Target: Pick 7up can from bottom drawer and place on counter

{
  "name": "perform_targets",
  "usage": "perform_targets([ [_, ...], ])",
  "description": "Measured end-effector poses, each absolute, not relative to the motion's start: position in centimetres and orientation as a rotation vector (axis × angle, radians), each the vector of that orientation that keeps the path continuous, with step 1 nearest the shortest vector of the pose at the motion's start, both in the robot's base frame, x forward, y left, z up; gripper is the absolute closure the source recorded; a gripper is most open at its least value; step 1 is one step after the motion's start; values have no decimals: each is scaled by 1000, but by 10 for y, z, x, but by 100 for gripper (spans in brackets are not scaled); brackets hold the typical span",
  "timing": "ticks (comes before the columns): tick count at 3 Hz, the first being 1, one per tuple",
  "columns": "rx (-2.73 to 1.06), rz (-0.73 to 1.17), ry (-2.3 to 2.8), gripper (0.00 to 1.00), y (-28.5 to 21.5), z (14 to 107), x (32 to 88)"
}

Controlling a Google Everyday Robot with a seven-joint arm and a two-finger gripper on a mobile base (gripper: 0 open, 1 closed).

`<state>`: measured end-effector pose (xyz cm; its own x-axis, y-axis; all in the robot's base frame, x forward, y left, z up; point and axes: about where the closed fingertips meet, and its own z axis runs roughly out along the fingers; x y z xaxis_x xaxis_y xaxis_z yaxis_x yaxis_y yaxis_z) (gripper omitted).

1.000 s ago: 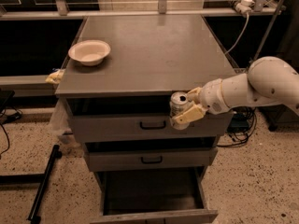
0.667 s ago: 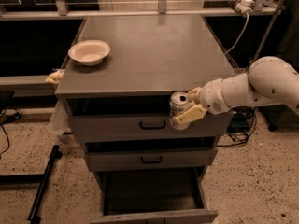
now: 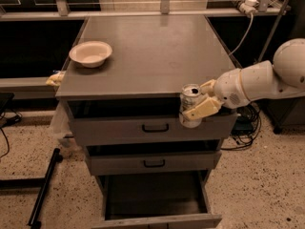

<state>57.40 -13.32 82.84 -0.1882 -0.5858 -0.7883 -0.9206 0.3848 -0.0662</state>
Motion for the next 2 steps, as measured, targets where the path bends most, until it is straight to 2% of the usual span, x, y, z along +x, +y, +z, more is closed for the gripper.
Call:
perform_targets([
  [1,-1280,549,1853,100,-130,874,582],
  [2,-1292,539,1721,100,-108,926,617],
])
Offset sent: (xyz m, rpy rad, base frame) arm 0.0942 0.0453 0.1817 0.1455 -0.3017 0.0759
